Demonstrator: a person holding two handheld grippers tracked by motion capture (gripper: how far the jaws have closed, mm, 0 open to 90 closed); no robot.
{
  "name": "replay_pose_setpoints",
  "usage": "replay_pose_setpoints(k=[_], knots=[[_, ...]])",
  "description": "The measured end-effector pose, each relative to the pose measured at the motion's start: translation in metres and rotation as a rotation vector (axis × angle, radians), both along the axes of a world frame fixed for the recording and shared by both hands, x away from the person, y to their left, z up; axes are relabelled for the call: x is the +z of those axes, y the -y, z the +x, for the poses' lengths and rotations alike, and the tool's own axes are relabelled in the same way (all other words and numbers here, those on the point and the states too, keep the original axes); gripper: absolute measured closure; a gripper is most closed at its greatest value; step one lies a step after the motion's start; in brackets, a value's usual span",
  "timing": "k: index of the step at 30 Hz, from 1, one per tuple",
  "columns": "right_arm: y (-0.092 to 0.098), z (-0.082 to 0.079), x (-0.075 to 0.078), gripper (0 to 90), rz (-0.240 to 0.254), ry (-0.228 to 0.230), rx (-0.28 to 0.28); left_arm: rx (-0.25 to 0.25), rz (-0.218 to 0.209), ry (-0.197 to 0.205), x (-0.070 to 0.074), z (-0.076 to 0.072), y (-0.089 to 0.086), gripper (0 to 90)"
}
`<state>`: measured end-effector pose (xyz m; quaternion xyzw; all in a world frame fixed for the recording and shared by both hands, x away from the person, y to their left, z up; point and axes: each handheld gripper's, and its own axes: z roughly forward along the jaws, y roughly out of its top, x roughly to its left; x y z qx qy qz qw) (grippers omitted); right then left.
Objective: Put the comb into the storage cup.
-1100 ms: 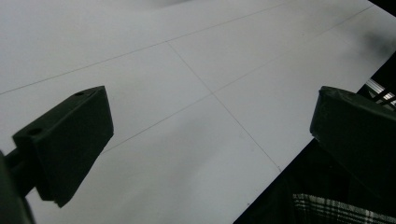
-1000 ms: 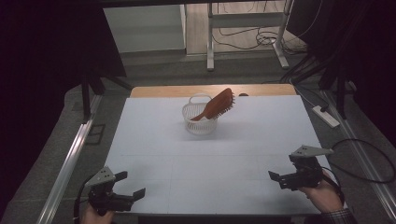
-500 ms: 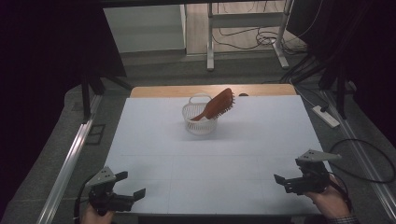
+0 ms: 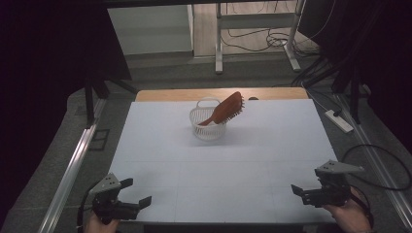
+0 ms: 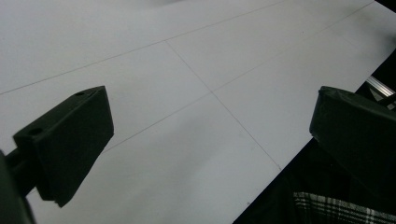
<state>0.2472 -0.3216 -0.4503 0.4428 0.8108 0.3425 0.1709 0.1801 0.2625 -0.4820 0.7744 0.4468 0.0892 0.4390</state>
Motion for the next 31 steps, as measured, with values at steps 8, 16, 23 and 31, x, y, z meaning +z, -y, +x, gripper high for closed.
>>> replay_pose_setpoints(k=[8, 16, 23, 31], knots=[[0.004, -0.004, -0.001, 0.0, -0.01, -0.003, -0.013, 0.0, 0.002, 0.0, 0.0, 0.0, 0.0, 0.1], [0.008, -0.008, -0.002, 0.0, -0.03, -0.004, -0.033, -0.001, 0.001, 0.0, 0.0, 0.0, 0.0, 0.1], [0.008, -0.011, -0.003, 0.0, -0.061, -0.007, -0.041, 0.0, 0.002, 0.0, 0.0, 0.0, 0.0, 0.1], [0.007, -0.011, -0.004, 0.0, -0.096, -0.018, -0.05, -0.001, 0.001, -0.001, 0.0, 0.001, 0.0, 0.1]])
